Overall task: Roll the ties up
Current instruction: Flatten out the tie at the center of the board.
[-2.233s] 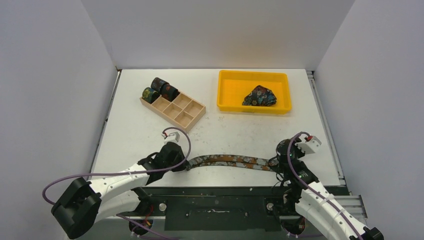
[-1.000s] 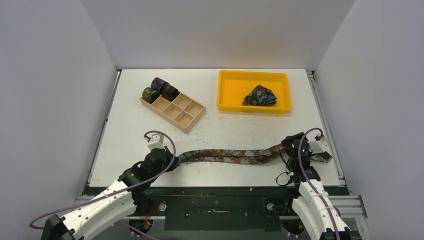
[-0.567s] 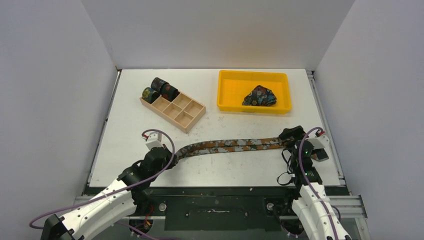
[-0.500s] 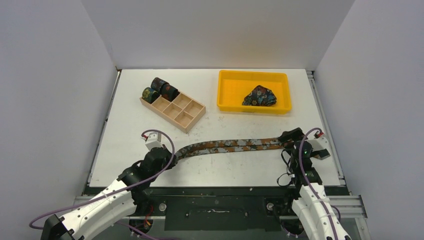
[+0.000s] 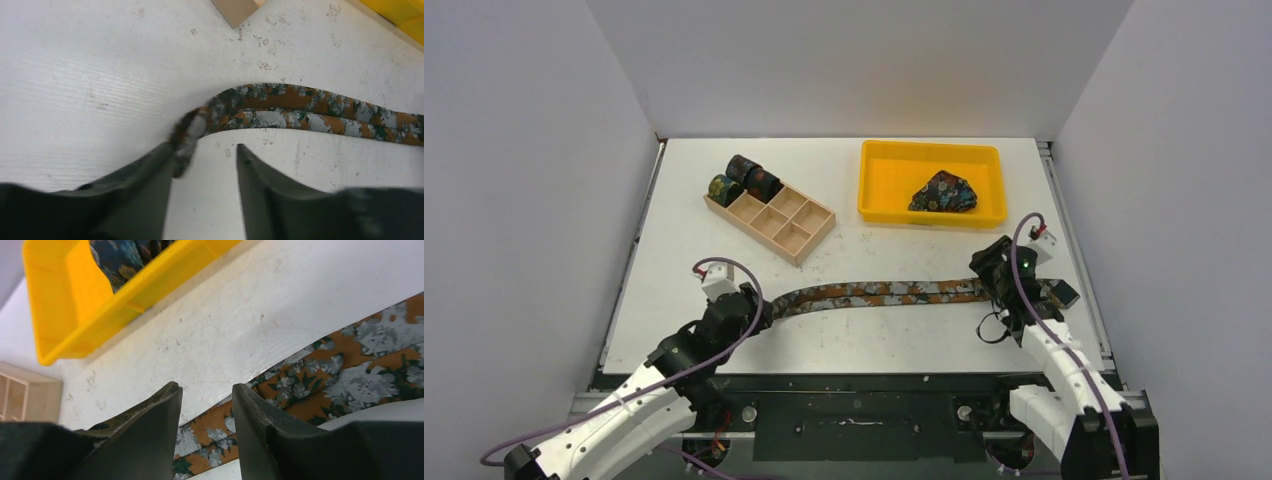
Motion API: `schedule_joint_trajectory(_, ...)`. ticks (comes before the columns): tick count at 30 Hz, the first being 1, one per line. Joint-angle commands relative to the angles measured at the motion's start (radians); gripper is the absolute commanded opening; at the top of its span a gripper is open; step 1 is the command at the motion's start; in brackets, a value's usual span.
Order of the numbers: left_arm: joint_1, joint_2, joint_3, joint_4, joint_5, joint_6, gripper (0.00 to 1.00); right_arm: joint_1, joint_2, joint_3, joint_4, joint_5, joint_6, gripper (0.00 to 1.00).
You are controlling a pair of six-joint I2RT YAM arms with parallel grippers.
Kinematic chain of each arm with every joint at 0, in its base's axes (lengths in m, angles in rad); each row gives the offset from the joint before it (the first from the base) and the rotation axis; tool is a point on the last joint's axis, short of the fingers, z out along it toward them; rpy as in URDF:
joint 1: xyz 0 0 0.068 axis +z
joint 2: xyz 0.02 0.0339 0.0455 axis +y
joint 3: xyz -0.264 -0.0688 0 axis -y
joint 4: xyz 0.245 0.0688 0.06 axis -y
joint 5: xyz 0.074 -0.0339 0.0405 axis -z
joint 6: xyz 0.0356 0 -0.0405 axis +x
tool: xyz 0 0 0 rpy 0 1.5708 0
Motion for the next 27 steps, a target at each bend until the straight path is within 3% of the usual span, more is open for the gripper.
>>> schedule_joint_trajectory(1, 0.009, -0.04, 0.096, -0.071, -0.039, -0.003, 0.57, 0.008, 0.17, 0.024, 0.117, -0.086, -0.02, 0.42)
schedule_joint_trajectory(3, 0.009, -0.055, 0.124, -0.103, -0.044, 0.003, 0.74, 0.002, 0.213, 0.003, 0.125, -0.077, -0.008, 0.42)
schedule_joint_trajectory(5, 0.008, -0.071, 0.143, -0.117, -0.041, 0.009, 0.98, -0.014, 0.221, -0.033, 0.131, -0.069, 0.005, 0.41)
schedule_joint_trajectory(10, 0.009, -0.063, 0.147, -0.066, 0.009, 0.028, 0.96, -0.044, 0.246, -0.104, 0.126, -0.054, 0.008, 0.41)
schedule_joint_trajectory(14, 0.009, -0.014, 0.137, -0.039, 0.011, -0.029, 0.96, -0.059, 0.209, -0.075, 0.093, -0.125, -0.06, 0.44)
schedule_joint_trajectory(18, 0.01, -0.015, 0.122, -0.009, 0.031, -0.062, 0.97, 0.217, 0.096, 0.05, 0.03, 0.022, -0.163, 0.55)
schedule_joint_trajectory(22, 0.012, -0.041, 0.053, 0.061, 0.038, -0.09, 0.97, 0.495, 0.276, 0.187, -0.036, 0.141, -0.226, 0.55)
schedule_joint_trajectory(27, 0.015, -0.043, -0.006, 0.078, 0.056, -0.148, 0.99, 0.629, 0.485, 0.287, -0.014, 0.197, -0.289, 0.46)
